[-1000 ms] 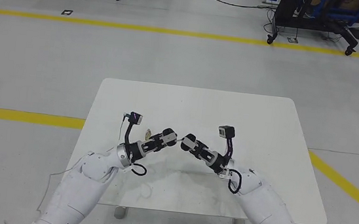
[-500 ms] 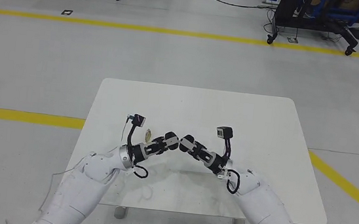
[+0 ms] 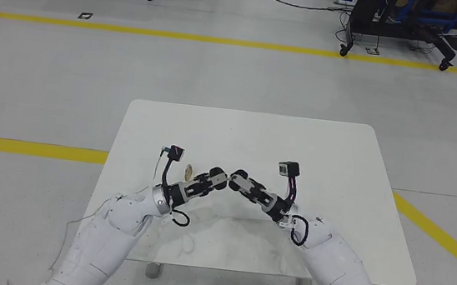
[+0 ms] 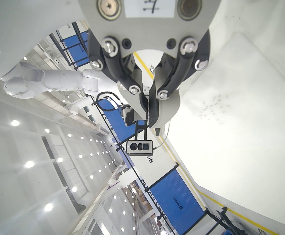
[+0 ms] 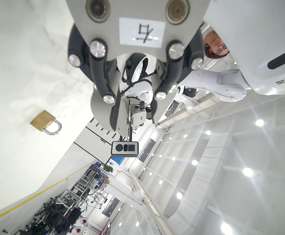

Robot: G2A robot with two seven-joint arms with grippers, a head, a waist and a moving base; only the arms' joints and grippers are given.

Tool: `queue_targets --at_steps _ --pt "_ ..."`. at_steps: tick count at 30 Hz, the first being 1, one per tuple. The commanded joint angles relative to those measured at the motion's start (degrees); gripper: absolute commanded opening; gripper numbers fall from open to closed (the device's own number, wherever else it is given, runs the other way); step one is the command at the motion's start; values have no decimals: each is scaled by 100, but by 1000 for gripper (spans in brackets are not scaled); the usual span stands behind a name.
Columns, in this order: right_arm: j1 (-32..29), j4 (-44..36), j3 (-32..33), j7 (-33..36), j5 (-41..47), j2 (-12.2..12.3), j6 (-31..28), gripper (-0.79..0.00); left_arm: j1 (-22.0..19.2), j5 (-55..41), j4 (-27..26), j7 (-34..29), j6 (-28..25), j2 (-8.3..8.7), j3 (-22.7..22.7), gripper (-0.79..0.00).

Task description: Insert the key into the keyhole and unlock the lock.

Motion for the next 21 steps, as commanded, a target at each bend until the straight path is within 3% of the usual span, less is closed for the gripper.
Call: queue_targets --at_steps 1,12,16,21 --pt "0 0 0 0 0 0 0 0 25 -156 -2 121 -12 0 -49 -785" --pt "11 -7 12 -10 -56 3 14 0 47 -206 39 403 219 0 -140 -785" --pt "144 -13 312 -352 -1737 88 433 0 106 243 -113 530 371 33 -223 -785" --pt "74 -350 811 -65 -3181 316 282 0 149 584 -338 -123 194 113 -249 -785"
